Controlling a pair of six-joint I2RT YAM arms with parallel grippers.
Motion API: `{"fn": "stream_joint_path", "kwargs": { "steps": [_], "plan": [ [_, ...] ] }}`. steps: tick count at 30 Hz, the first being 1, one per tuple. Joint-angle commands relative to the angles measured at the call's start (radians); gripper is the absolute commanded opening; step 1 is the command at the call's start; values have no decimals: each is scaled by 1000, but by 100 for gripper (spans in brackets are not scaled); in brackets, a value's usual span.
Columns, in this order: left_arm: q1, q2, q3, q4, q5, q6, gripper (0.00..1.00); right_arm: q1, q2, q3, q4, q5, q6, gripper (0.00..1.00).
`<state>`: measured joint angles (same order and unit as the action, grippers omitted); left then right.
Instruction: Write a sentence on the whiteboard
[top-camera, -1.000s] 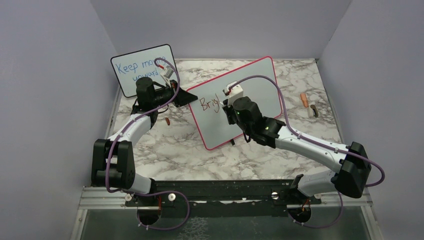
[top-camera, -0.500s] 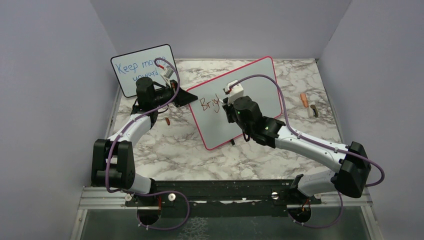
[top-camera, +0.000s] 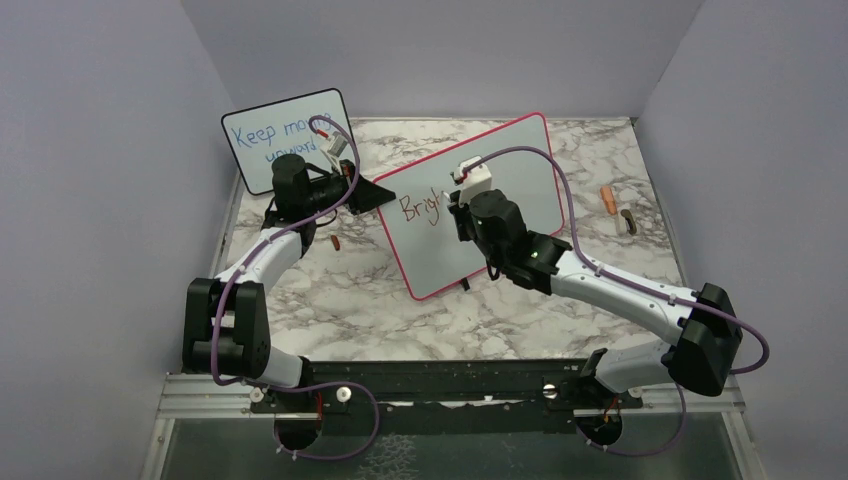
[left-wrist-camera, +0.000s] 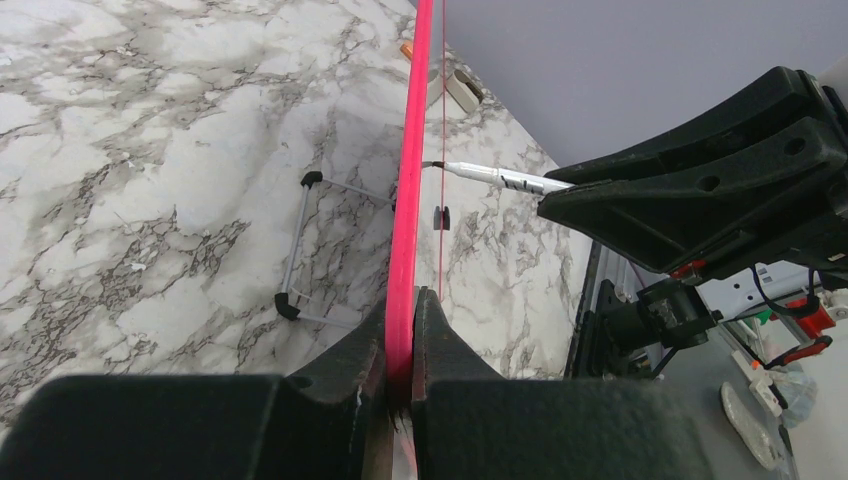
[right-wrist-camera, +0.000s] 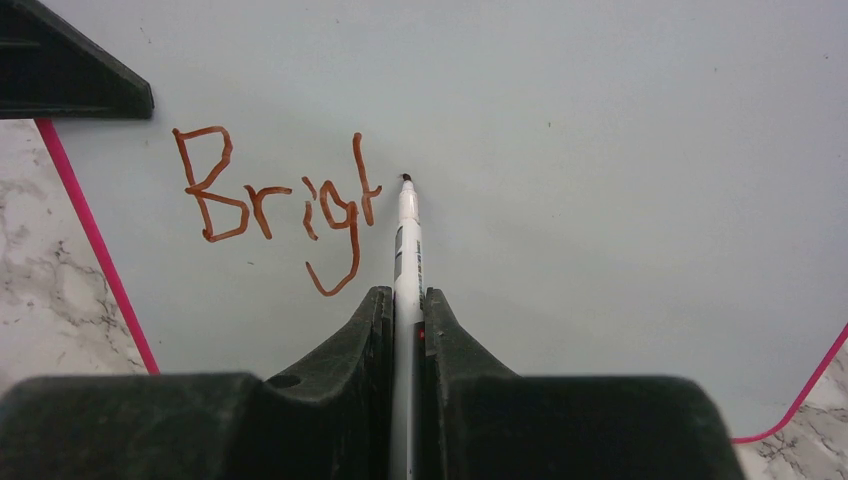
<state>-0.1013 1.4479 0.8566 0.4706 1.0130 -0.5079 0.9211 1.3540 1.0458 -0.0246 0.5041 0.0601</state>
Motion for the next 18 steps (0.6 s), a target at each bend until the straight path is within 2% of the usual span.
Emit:
{"fn": "stream_joint_path", "kwargs": {
  "steps": [1, 18],
  "plan": [
    [-15, 42, -13, -82, -27, 77, 0, -4, 0, -9, -24, 28, 20, 1],
    [-16, 40, -13, -82, -27, 77, 0, -4, -12, -40, -107, 10, 64, 1]
  ]
}}
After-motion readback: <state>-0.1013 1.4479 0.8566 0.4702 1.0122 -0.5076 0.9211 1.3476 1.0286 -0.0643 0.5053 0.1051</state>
